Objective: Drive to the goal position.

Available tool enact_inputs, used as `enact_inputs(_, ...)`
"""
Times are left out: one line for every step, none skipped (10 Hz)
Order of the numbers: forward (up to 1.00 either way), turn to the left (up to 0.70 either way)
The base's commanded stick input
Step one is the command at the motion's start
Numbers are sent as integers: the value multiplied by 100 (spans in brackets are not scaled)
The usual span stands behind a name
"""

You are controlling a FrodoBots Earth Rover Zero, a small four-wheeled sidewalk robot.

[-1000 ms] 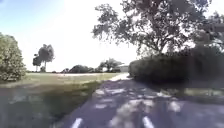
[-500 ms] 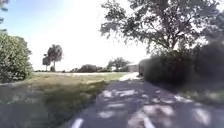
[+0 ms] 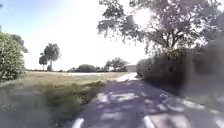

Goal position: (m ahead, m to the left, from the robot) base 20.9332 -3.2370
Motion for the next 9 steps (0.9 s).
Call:
enact_inputs(70,0)
enact_inputs(70,0)
enact_inputs(70,0)
enact_inputs(70,0)
enact_inputs(70,0)
enact_inputs(70,0)
enact_inputs(70,0)
enact_inputs(70,0)
enact_inputs(70,0)
